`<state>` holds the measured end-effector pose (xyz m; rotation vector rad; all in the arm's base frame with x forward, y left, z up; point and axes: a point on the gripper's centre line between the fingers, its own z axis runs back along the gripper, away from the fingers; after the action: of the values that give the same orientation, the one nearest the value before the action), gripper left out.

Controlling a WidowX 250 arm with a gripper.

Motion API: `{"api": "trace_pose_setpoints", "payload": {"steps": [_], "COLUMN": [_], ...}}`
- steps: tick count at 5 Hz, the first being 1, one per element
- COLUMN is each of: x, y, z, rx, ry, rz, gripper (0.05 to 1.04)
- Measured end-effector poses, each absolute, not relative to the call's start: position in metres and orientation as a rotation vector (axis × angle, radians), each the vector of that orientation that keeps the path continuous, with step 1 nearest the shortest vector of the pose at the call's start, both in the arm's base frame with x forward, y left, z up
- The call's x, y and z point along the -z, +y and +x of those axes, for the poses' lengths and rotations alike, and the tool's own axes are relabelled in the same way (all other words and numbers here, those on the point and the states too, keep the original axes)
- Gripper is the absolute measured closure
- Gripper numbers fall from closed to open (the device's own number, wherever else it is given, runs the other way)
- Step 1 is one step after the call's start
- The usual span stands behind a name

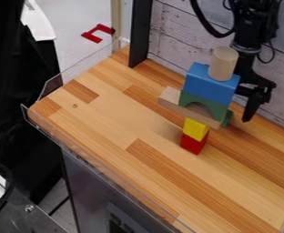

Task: Put the green cube in the cylindre objet

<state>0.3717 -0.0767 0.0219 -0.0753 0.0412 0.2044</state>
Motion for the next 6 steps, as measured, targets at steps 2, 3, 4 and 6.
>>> {"api": "trace_pose_setpoints", "payload": {"steps": [2, 3, 4, 6], "x": [-0.009, -0.008, -0.008, 0.007], "y": [-0.074, -0.070, -0.065, -0.066], "z": [0.378, 0.380, 0.382, 0.381], "rx": [-0.201, -0.217, -0.238, -0.234], "ry": [0.064, 0.067, 0.059, 0.094], "rz": [-0.078, -0.085, -0.087, -0.094], "gripper": [0.083, 0.083, 0.093, 0.459]}}
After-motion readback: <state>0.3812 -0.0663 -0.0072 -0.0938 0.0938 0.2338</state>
